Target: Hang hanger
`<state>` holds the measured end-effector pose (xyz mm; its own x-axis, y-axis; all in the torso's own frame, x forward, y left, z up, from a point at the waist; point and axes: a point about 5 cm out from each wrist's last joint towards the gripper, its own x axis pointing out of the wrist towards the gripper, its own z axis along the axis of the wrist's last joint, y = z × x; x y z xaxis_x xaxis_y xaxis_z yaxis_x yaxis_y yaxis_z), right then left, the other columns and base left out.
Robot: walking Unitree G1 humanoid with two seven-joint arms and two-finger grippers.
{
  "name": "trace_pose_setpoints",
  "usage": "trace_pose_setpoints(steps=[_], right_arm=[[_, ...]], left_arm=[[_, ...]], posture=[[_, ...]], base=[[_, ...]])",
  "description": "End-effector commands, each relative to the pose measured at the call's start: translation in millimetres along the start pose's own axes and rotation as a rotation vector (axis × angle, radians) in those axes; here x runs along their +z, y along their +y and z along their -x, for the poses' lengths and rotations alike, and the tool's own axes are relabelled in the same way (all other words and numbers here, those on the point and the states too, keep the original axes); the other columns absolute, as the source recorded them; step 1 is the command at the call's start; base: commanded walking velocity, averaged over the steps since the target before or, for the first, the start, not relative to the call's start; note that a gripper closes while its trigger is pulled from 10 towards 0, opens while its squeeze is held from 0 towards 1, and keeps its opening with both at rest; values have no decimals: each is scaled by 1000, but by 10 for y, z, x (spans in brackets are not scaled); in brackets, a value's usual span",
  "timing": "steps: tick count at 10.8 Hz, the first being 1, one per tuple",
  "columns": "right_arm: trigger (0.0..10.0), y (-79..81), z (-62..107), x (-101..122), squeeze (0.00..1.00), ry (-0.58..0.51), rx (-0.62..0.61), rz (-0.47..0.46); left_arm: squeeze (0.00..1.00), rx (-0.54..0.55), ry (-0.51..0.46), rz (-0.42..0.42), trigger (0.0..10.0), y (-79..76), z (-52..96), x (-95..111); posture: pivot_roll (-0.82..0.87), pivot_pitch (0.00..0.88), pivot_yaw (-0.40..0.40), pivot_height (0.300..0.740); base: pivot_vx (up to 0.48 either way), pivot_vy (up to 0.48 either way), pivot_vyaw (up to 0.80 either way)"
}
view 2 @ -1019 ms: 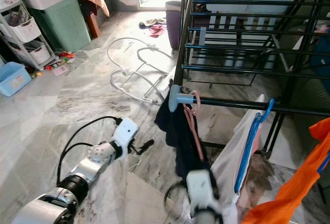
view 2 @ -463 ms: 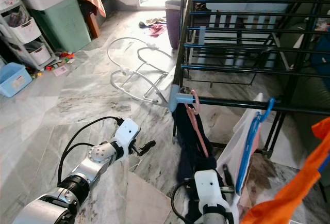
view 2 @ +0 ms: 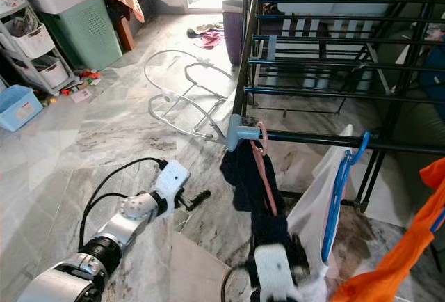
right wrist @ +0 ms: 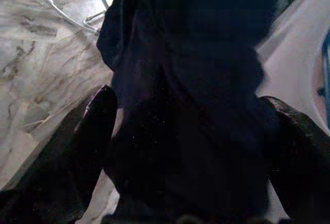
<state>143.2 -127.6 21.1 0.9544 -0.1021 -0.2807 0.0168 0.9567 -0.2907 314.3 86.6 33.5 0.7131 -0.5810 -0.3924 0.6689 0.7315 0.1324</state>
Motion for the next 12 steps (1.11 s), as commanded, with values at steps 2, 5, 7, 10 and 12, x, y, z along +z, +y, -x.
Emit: trace_pose_setpoints(steps=[2,5,7,10,12], right_arm=[[10000,27,23,33,1000,-17,26,-38],[10000,4,78,39,1000,-40,42,-48],[10000,-59,68,108,1000,-80,32,-60],[10000,-132,-12,225,1000,-128,37,-55],[10000,-171,-6,195,1000,-115,49,-37]], left_arm=[[0,-9,7,-25,10000,5,-10,16],[0,19,0,-13,10000,0,-9,5],[0,46,2,-11,10000,1,-9,-6],[0,95,1,8,10000,-2,-28,2],[0,103,5,21,10000,-36,-29,-29]], posture=[[-170,61,110,740],[-161,55,93,740],[-154,42,82,740],[-151,24,54,740],[-152,20,40,740]], base=[[0,0,0],[0,0,0],[0,0,0],[-86,0,0],[-287,0,0]])
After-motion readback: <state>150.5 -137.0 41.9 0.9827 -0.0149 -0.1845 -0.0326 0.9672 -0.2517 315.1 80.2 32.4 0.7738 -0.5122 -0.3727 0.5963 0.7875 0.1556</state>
